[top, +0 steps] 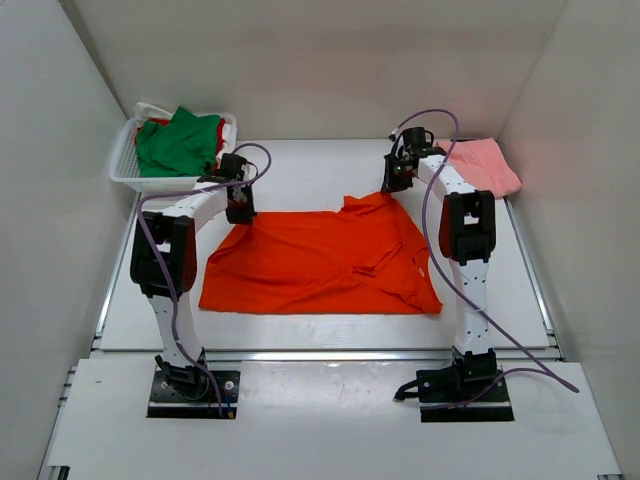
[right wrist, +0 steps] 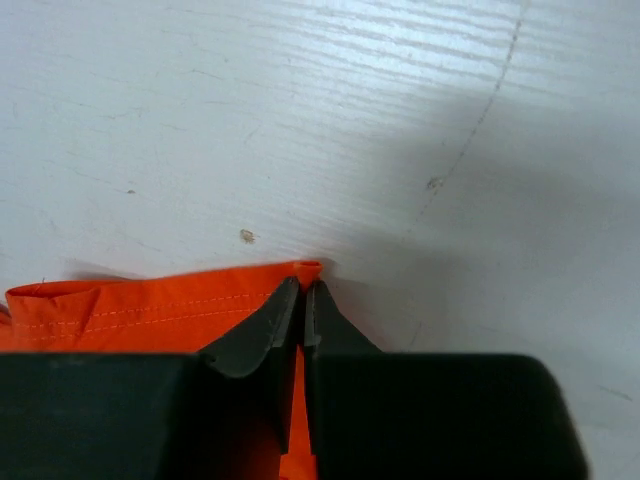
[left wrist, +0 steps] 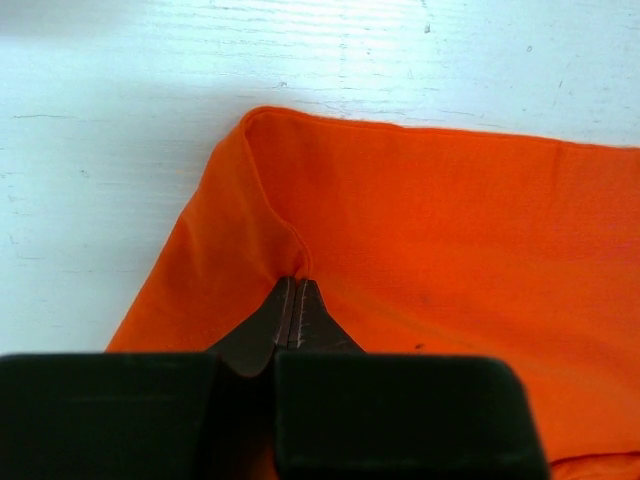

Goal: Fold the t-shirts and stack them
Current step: Grap the side of the flattened tshirt furthest away from the robot with both arms

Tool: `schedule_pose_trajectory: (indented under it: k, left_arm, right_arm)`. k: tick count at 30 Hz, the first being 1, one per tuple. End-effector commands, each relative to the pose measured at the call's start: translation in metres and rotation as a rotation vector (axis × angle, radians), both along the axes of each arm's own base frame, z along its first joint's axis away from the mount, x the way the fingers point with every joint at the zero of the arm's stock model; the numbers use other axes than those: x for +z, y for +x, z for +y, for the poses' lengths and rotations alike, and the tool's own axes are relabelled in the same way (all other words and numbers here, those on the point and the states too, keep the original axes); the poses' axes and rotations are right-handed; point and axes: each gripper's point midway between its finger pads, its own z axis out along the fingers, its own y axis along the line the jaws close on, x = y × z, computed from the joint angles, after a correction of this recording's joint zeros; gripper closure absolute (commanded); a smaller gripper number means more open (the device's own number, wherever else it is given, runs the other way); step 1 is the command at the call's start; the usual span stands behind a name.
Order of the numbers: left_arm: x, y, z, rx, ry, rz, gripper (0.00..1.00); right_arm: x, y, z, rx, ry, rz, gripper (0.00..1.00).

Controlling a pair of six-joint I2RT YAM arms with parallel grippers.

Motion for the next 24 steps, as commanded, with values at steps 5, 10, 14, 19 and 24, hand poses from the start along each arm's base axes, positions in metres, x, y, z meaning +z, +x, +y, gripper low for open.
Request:
schedule_pose_trajectory:
  k: [5, 10, 14, 19, 24]
  left_arm:
    - [0.043, 0.008, 0.004, 0.005, -0.03, -0.108, 1.0]
    - [0.065, 0.014, 0.02, 0.043, -0.043, -0.162, 1.0]
    - [0.065, 0.01, 0.031, 0.05, -0.052, -0.159, 1.0]
    - [0.059, -0.001, 0.037, 0.043, -0.045, -0.142, 1.0]
    - [0.053, -0.016, 0.047, 0.048, -0.04, -0.113, 1.0]
  right_arm:
    - [0.024, 0.015, 0.004, 0.02, 0.021, -0.082, 1.0]
    - [0.061, 0.012, 0.006, 0.024, 0.013, -0.156, 1.0]
    - [0.082, -0.008, 0.001, 0.026, 0.016, -0.175, 1.0]
    - [0.117, -0.043, 0.002, 0.037, 0.019, -0.23, 1.0]
    - [0.107, -0.089, 0.003, 0.043, 0.012, -0.19, 1.0]
